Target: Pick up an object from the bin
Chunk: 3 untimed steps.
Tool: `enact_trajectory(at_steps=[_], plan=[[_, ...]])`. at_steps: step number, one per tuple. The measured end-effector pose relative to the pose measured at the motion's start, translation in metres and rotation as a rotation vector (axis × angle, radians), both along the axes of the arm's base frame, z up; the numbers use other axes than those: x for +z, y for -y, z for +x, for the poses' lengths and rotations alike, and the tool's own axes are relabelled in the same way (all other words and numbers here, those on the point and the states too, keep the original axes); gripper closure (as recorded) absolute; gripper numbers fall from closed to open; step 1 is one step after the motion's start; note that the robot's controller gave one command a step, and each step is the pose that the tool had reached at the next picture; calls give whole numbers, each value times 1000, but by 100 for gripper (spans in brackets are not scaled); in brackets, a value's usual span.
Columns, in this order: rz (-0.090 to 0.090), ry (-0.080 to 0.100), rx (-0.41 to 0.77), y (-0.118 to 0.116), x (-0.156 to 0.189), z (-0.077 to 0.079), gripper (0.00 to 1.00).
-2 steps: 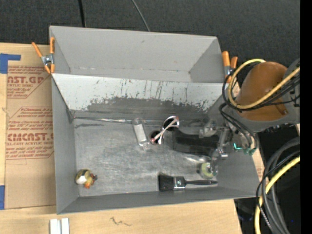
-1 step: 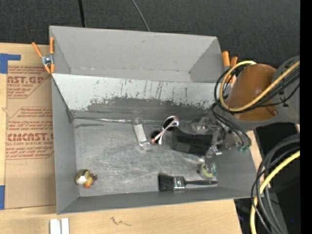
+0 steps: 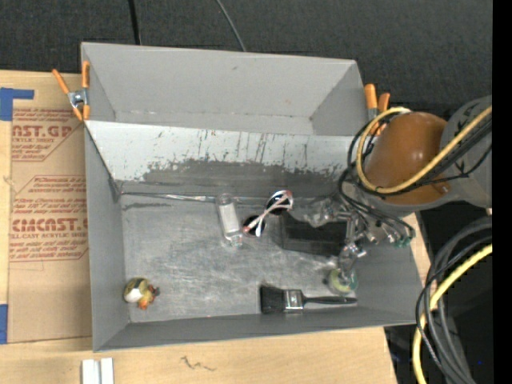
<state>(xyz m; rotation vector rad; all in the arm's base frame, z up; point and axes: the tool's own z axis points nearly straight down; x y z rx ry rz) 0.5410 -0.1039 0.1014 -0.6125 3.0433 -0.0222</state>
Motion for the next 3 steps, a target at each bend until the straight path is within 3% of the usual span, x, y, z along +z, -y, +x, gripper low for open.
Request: enact_trajectory(at_steps=[1,2,3], plan=[[9,-33,-97,-25,-1,21,0],[16,-33,-139,-17,-12,30,100],[16,-32,-138,-17,-12,31,100]])
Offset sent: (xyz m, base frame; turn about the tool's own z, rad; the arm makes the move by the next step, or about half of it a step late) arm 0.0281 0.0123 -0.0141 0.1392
